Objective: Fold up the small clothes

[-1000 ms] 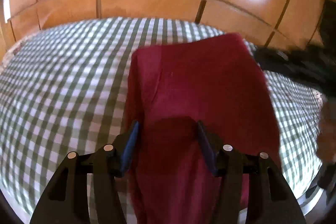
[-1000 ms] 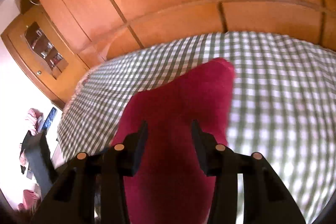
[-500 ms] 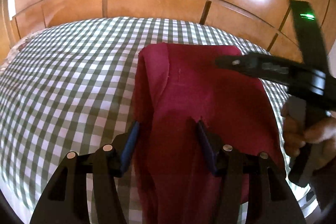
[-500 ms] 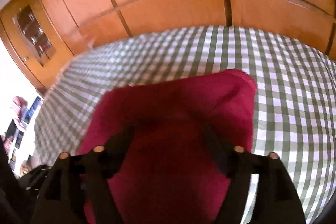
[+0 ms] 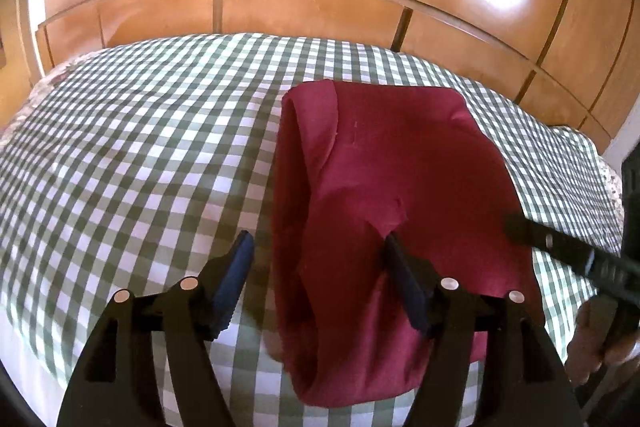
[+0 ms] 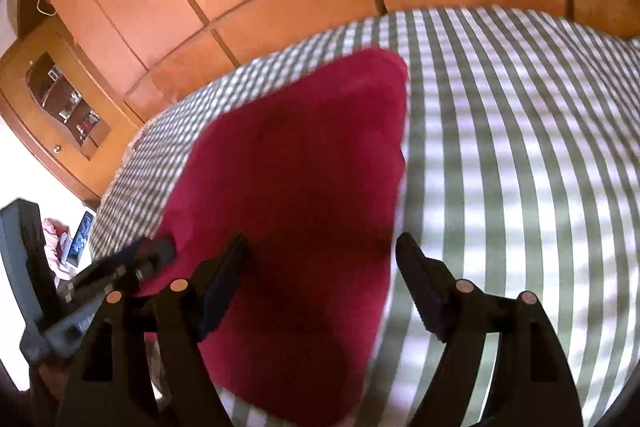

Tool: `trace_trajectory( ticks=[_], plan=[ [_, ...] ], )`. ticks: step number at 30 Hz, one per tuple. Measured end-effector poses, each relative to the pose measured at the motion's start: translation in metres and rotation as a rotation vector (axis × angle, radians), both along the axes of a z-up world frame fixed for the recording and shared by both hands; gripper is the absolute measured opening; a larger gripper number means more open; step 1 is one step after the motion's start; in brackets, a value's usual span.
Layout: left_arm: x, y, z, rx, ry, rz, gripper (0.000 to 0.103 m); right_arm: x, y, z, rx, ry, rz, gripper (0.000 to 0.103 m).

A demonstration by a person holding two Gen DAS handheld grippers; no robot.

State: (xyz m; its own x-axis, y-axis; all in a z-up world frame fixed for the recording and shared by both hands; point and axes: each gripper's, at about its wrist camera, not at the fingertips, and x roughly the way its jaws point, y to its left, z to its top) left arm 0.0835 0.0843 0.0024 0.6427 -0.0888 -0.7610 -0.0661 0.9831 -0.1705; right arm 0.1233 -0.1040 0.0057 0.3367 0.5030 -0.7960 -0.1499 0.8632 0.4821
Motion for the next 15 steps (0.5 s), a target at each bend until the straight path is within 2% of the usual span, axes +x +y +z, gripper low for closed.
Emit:
trace_trajectory(
  ticks=[5, 8, 15],
  plan=[
    [-0.004, 0.004, -0.002, -0.002, 0.006, 0.001, 0.068, -0.027, -0.006, -0.010, 0.037, 0.058, 0.019, 0.081],
    [-0.005, 0.007, -0.004, -0.009, 0.008, 0.006, 0.074, -0.040, -0.007, -0.013, 0.054, 0.087, 0.038, 0.084],
    [-0.008, 0.014, -0.008, -0.034, 0.013, -0.004, 0.079, -0.040, -0.025, -0.011, 0.098, 0.104, 0.004, 0.089]
  ],
)
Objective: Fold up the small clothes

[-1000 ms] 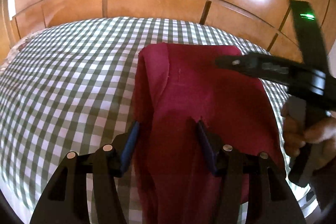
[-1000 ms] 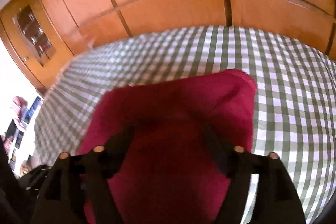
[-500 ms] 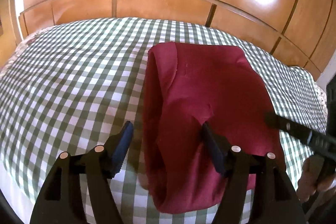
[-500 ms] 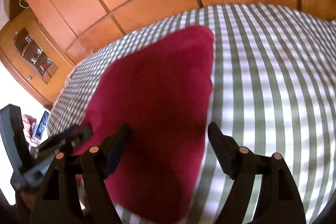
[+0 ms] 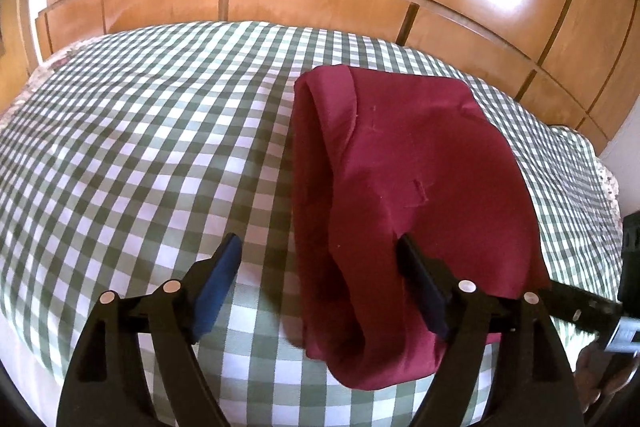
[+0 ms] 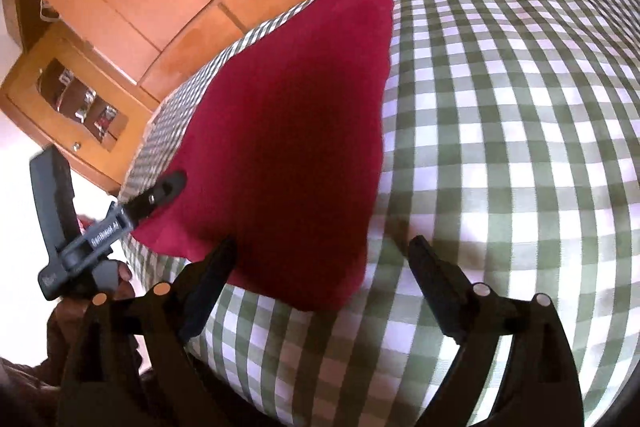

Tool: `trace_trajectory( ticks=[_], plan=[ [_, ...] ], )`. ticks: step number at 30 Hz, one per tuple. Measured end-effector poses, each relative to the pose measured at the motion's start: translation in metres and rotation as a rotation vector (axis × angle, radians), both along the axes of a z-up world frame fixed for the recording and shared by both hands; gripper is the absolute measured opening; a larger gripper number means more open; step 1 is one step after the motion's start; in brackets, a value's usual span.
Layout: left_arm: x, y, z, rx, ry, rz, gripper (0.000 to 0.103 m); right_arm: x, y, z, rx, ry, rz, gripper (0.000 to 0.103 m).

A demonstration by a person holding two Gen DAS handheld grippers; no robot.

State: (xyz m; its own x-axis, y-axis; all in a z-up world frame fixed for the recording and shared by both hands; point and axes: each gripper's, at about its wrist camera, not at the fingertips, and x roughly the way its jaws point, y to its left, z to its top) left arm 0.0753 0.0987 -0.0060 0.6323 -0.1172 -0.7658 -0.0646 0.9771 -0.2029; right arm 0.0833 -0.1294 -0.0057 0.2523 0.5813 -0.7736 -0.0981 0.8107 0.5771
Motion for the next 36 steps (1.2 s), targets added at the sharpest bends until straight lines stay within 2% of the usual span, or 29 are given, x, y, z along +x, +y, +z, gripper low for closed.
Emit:
trace_trajectory(
  ticks=[6, 14, 19, 22, 23, 25, 26, 27, 31, 32, 36],
  plan=[
    [0.000, 0.006, -0.002, -0.045, 0.003, -0.021, 0.082, 0.030, -0.017, 0.003, 0.055, -0.003, -0.077, 0.090],
    [0.005, 0.035, -0.017, -0.285, 0.044, -0.061, 0.082, 0.066, -0.008, -0.013, 0.095, 0.030, -0.087, 0.090],
    [0.008, 0.049, -0.022, -0.476, 0.052, -0.077, 0.082, 0.079, 0.006, -0.026, 0.144, 0.057, -0.063, 0.090],
    [0.013, 0.049, -0.024, -0.539, 0.060, -0.092, 0.082, 0.086, 0.015, -0.034, 0.171, 0.068, -0.061, 0.091],
    [0.015, 0.048, -0.027, -0.544, 0.069, -0.095, 0.082, 0.088, 0.017, -0.036, 0.177, 0.069, -0.055, 0.089],
    [0.018, 0.048, -0.036, -0.563, 0.090, -0.104, 0.066, 0.097, 0.035, -0.037, 0.175, 0.070, -0.020, 0.084],
    [0.019, 0.047, -0.040, -0.573, 0.092, -0.118, 0.064, 0.101, 0.044, -0.038, 0.171, 0.072, -0.002, 0.077],
    [0.020, 0.047, -0.043, -0.581, 0.085, -0.127, 0.058, 0.102, 0.051, -0.039, 0.155, 0.074, 0.004, 0.077],
    [0.017, 0.051, -0.047, -0.632, 0.072, -0.143, 0.041, 0.103, 0.066, -0.031, 0.096, 0.040, 0.027, 0.054],
    [0.015, 0.051, -0.047, -0.638, 0.067, -0.150, 0.040, 0.102, 0.066, -0.026, 0.087, 0.026, 0.029, 0.048],
    [0.016, 0.039, -0.036, -0.624, 0.054, -0.185, 0.039, 0.088, 0.058, 0.005, 0.069, -0.071, 0.026, 0.044]
  ],
)
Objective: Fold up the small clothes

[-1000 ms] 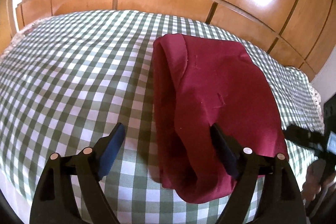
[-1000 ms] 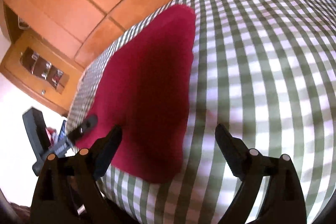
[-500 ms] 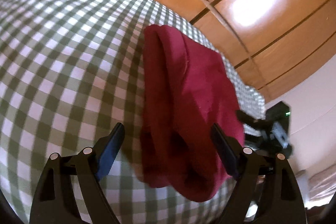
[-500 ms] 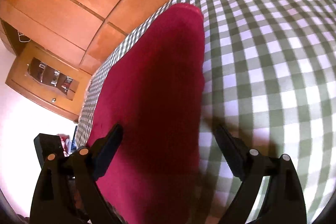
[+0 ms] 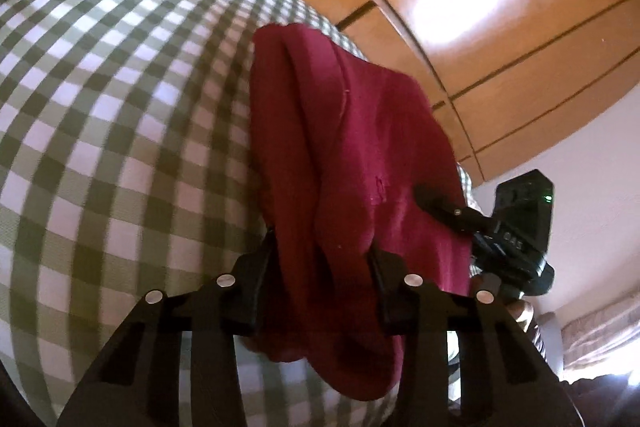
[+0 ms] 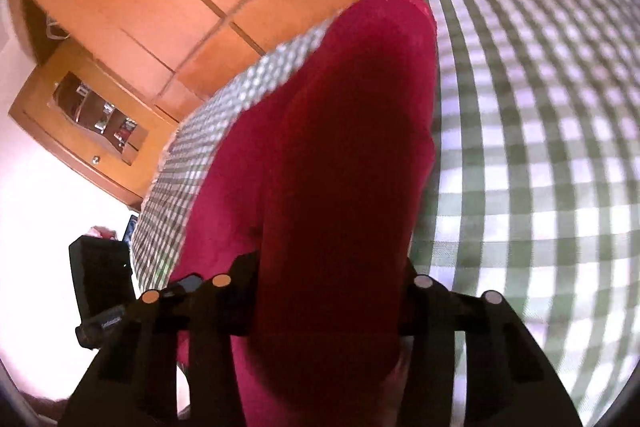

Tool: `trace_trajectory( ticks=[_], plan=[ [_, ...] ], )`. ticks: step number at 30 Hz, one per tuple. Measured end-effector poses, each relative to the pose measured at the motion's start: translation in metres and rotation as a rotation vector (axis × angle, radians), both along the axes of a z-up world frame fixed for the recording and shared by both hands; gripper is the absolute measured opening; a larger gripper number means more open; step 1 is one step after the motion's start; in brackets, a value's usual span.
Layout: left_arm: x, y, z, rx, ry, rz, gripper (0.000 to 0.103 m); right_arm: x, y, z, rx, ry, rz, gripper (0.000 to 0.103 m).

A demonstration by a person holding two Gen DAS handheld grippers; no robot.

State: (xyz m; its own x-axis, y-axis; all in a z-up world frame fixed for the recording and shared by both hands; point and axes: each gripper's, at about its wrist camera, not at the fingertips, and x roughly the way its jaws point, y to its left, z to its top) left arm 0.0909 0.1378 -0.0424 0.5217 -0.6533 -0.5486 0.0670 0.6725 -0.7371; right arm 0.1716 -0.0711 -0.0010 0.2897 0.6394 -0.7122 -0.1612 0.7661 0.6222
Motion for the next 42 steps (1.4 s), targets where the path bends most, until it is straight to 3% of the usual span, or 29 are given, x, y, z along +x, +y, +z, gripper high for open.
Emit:
trace_trajectory(
  ticks=[6, 11, 15, 18, 20, 21, 23, 25, 27, 28, 31, 33, 36, 38, 42],
  plan=[
    [0.016, -0.058, 0.024, 0.018, -0.051, -0.129, 0.040, -0.014, -0.064, 0.033, 0.004, -0.076, -0.103, 0.043],
    [0.061, -0.145, 0.044, 0.065, -0.094, -0.288, 0.039, -0.017, -0.143, 0.047, -0.034, -0.113, -0.258, 0.043],
    [0.103, -0.225, 0.052, 0.133, -0.112, -0.390, 0.039, -0.013, -0.203, 0.036, -0.046, -0.086, -0.365, 0.044],
    [0.130, -0.267, 0.047, 0.211, -0.098, -0.408, 0.039, -0.005, -0.241, 0.009, -0.122, -0.009, -0.449, 0.049],
    [0.139, -0.295, 0.044, 0.321, -0.091, -0.412, 0.039, -0.008, -0.258, -0.011, -0.138, 0.055, -0.489, 0.067],
    [0.138, -0.308, 0.044, 0.372, -0.113, -0.414, 0.039, -0.012, -0.264, -0.013, -0.143, 0.064, -0.504, 0.071],
    [0.133, -0.318, 0.044, 0.446, -0.151, -0.414, 0.039, -0.025, -0.269, -0.008, -0.143, 0.039, -0.533, 0.077],
    [0.126, -0.320, 0.044, 0.487, -0.196, -0.409, 0.039, -0.038, -0.275, 0.006, -0.179, -0.005, -0.575, 0.076],
    [0.120, -0.320, 0.044, 0.485, -0.207, -0.398, 0.039, -0.046, -0.279, 0.025, -0.209, -0.064, -0.581, 0.063],
    [0.116, -0.315, 0.043, 0.482, -0.212, -0.389, 0.039, -0.045, -0.276, 0.035, -0.228, -0.093, -0.564, 0.052],
    [0.102, -0.304, 0.043, 0.480, -0.217, -0.361, 0.039, -0.031, -0.256, 0.052, -0.278, -0.147, -0.503, 0.045],
    [0.100, -0.301, 0.041, 0.487, -0.199, -0.342, 0.039, -0.015, -0.243, 0.046, -0.325, -0.136, -0.462, 0.045],
    [0.096, -0.299, 0.030, 0.517, -0.167, -0.315, 0.040, 0.014, -0.223, 0.003, -0.423, -0.018, -0.433, 0.047],
    [0.099, -0.300, 0.020, 0.508, -0.159, -0.301, 0.041, 0.019, -0.219, -0.016, -0.479, -0.035, -0.416, 0.047],
    [0.097, -0.296, 0.022, 0.530, -0.157, -0.251, 0.060, 0.018, -0.214, -0.013, -0.520, -0.056, -0.421, 0.047]
  ],
)
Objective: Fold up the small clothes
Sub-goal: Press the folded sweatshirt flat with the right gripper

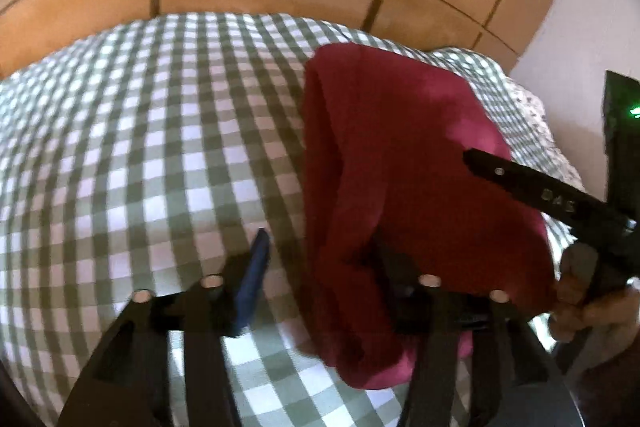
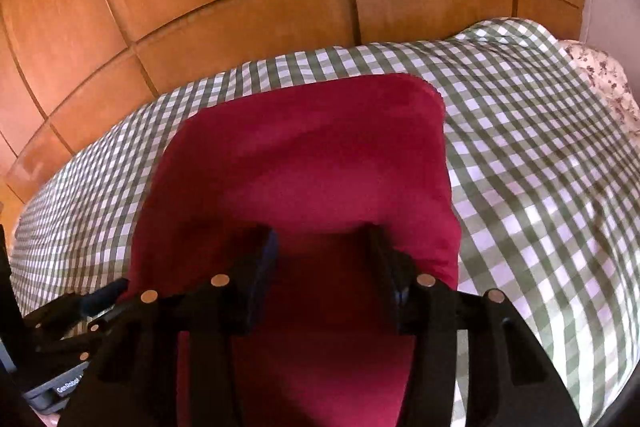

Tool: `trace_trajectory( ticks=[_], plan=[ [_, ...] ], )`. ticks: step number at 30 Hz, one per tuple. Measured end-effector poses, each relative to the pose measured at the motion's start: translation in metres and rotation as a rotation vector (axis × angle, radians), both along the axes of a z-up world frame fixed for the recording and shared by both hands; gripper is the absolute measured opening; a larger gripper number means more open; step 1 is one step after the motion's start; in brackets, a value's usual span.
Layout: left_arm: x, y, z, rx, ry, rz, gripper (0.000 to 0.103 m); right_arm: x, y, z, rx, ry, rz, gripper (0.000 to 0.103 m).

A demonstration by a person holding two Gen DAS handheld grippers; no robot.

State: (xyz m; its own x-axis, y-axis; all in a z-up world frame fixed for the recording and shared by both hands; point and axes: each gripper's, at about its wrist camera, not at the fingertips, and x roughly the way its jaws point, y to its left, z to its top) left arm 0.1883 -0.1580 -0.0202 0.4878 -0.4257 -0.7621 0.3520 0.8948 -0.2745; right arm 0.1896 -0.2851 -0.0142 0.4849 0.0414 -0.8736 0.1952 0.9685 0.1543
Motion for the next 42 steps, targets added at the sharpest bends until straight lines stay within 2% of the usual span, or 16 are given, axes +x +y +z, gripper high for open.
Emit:
trace_trajectory(
  ticks=[1, 4, 12, 15, 17, 19, 20, 23, 27, 30, 33, 40, 42],
  plan=[
    [-0.003, 0.001, 0.003, 0.005, -0.010, 0.010, 0.061, -0.002, 0.000, 0.003, -0.003, -0.006, -0.001, 0.048],
    [-0.011, 0.003, 0.015, 0.019, -0.043, 0.022, 0.061, -0.013, 0.004, 0.019, -0.001, -0.039, 0.001, 0.059],
    [-0.033, 0.015, 0.034, 0.048, -0.116, 0.053, 0.061, -0.061, 0.028, 0.048, 0.002, -0.088, 0.015, 0.057],
    [-0.039, 0.019, 0.038, 0.053, -0.133, 0.070, 0.061, -0.074, 0.037, 0.043, -0.014, -0.072, 0.015, 0.056],
    [-0.040, 0.018, 0.039, 0.061, -0.138, 0.081, 0.061, -0.076, 0.044, 0.025, -0.018, -0.020, 0.023, 0.057],
    [-0.041, 0.020, 0.039, 0.060, -0.134, 0.093, 0.061, -0.077, 0.052, 0.017, -0.070, -0.015, 0.028, 0.057],
    [-0.042, 0.020, 0.039, 0.061, -0.135, 0.097, 0.061, -0.077, 0.057, 0.017, -0.092, -0.022, 0.034, 0.059],
    [-0.047, 0.024, 0.044, 0.072, -0.151, 0.117, 0.068, -0.076, 0.057, 0.020, -0.072, -0.026, 0.032, 0.064],
    [-0.054, 0.032, 0.050, 0.075, -0.167, 0.140, 0.068, -0.081, 0.055, 0.025, -0.055, -0.035, 0.012, 0.065],
    [-0.060, 0.039, 0.056, 0.075, -0.181, 0.160, 0.068, -0.089, 0.056, 0.031, -0.055, -0.048, -0.010, 0.071],
    [-0.066, 0.047, 0.060, 0.075, -0.193, 0.181, 0.073, -0.096, 0.057, 0.037, -0.072, -0.052, -0.050, 0.074],
    [-0.081, 0.064, 0.065, 0.084, -0.201, 0.230, 0.074, -0.110, 0.061, 0.053, -0.172, -0.059, -0.161, 0.096],
    [-0.086, 0.068, 0.066, 0.087, -0.205, 0.248, 0.081, -0.113, 0.065, 0.059, -0.189, -0.071, -0.172, 0.099]
  ],
)
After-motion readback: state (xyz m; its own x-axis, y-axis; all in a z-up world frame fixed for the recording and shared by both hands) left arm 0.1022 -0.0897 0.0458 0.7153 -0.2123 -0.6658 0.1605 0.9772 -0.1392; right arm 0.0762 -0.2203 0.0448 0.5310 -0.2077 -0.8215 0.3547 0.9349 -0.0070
